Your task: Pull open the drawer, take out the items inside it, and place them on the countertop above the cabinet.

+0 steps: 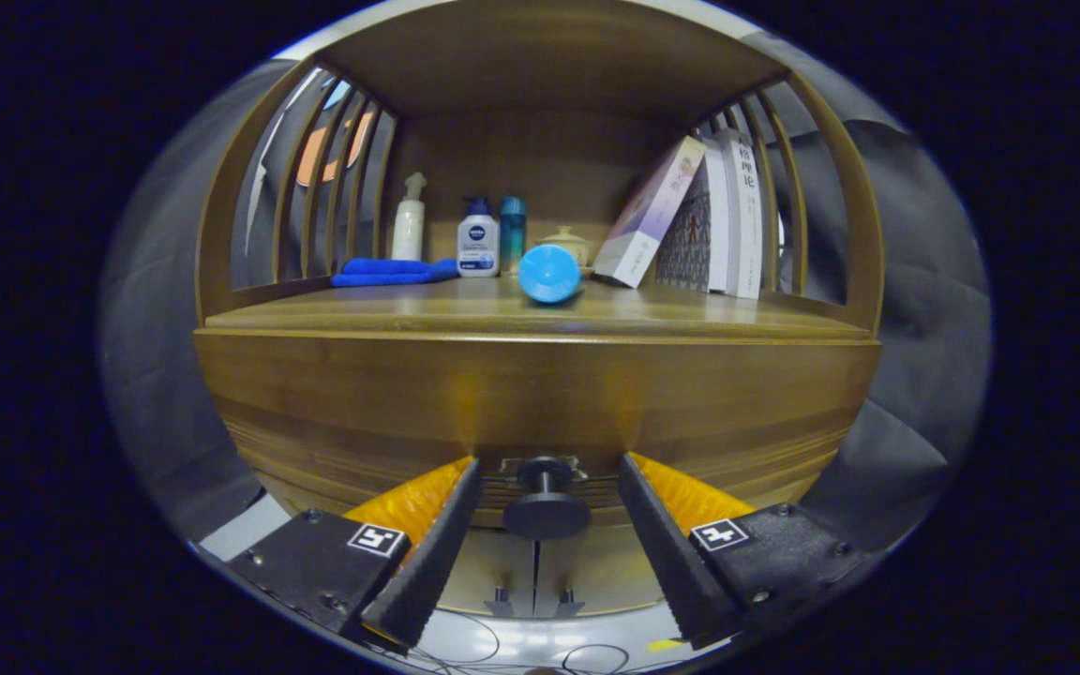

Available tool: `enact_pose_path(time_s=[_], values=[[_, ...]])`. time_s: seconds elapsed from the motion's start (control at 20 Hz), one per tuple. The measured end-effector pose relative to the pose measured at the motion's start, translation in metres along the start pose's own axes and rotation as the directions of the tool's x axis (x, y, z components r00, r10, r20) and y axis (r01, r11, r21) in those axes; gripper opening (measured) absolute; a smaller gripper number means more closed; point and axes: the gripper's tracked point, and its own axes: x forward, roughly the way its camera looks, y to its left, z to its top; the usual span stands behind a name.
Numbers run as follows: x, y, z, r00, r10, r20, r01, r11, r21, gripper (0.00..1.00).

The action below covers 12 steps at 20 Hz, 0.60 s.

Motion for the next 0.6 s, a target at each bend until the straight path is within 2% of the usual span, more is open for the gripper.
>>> enact_pose_path(time_s=[0.15, 0.4, 0.6], values=[[-0.034, 0.005, 0.018, 0.998, 0.026, 0.058, -0.026, 1.000, -0.012, 0.97], [-0.136, 0.030, 0.034, 0.984, 0.130, 0.118, -0.131, 0.991, -0.001, 0.96], [-0.201, 0.023, 0.039, 0.987, 0.134, 0.084, -0.134, 0.991, -0.011, 0.97]])
